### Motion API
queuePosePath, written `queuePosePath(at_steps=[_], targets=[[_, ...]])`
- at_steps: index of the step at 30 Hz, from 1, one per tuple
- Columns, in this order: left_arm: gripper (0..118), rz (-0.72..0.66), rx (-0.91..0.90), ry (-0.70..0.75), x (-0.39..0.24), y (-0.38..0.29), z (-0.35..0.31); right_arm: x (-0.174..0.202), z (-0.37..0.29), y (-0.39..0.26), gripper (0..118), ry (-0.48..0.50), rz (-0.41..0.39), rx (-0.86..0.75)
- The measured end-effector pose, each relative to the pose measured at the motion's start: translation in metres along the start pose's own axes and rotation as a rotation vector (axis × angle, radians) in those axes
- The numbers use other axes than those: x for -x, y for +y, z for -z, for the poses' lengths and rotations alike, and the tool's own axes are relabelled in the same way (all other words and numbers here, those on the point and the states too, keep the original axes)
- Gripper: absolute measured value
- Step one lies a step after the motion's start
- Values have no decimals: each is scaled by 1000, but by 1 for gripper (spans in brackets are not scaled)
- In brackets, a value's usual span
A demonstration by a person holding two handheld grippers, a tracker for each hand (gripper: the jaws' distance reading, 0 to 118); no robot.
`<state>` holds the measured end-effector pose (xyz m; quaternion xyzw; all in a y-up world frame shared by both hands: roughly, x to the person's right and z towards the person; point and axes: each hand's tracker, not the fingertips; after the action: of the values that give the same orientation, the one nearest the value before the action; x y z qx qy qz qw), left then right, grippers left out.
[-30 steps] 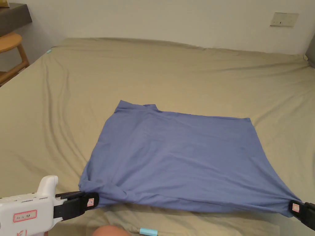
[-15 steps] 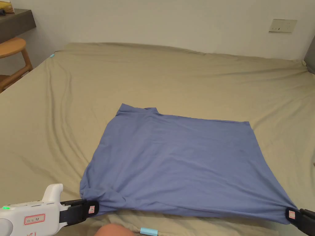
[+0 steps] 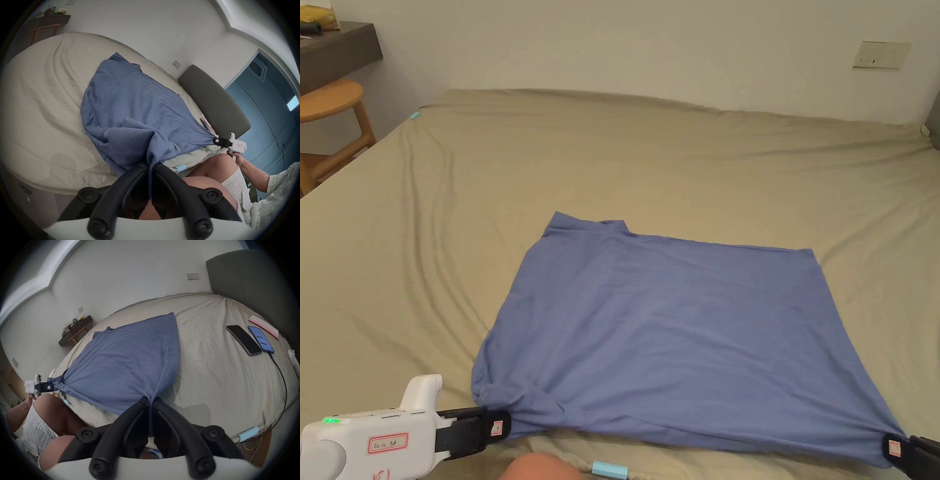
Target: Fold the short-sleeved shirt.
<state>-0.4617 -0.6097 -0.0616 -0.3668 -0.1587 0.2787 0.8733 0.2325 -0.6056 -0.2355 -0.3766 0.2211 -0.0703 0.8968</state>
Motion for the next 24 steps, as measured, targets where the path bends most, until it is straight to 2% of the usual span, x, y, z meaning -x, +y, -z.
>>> queuePosePath(at_steps=[2,3,4,5,7,9,11,18,19,20,21,22,23,24], targets=[[9,4,11,5,1,0,0,-1,1,-1,14,-10,-4,4],[18,7,14,15,3,-1,-2,-2,1,-1,26,-14,-2,8],[40,5,15,18,4,-3,-3,-3,1,-2,50,-19,1,11],[62,3,16,21,6,-4,-6,-5,1,-3,68,-24,3,11],[99,1,10,28,10,-7,-15,-9,-3,-4,96,-23,15,6],[103,-4,-3,27,16,-12,-26,-11,-8,-5,109,-8,43,-8],[103,-10,-22,40,20,-15,-39,-13,-14,-7,113,1,38,-22],[103,11,-22,60,25,-28,-68,-13,-34,-7,110,13,27,-60],[101,18,-24,60,23,-30,-69,-12,-36,-8,97,3,16,-71],[98,25,-23,57,17,-32,-69,-11,-36,-10,70,-6,-4,-78],[87,39,-21,54,13,-34,-69,-8,-36,-12,39,-37,-31,-78],[51,59,-21,63,8,-37,-68,-5,-37,-15,9,-49,-44,-72],[16,99,-20,99,3,-39,-65,-4,-38,-18,7,-30,-30,-71],[0,130,-23,131,-3,-42,-63,-3,-39,-21,5,-6,-18,-66]])
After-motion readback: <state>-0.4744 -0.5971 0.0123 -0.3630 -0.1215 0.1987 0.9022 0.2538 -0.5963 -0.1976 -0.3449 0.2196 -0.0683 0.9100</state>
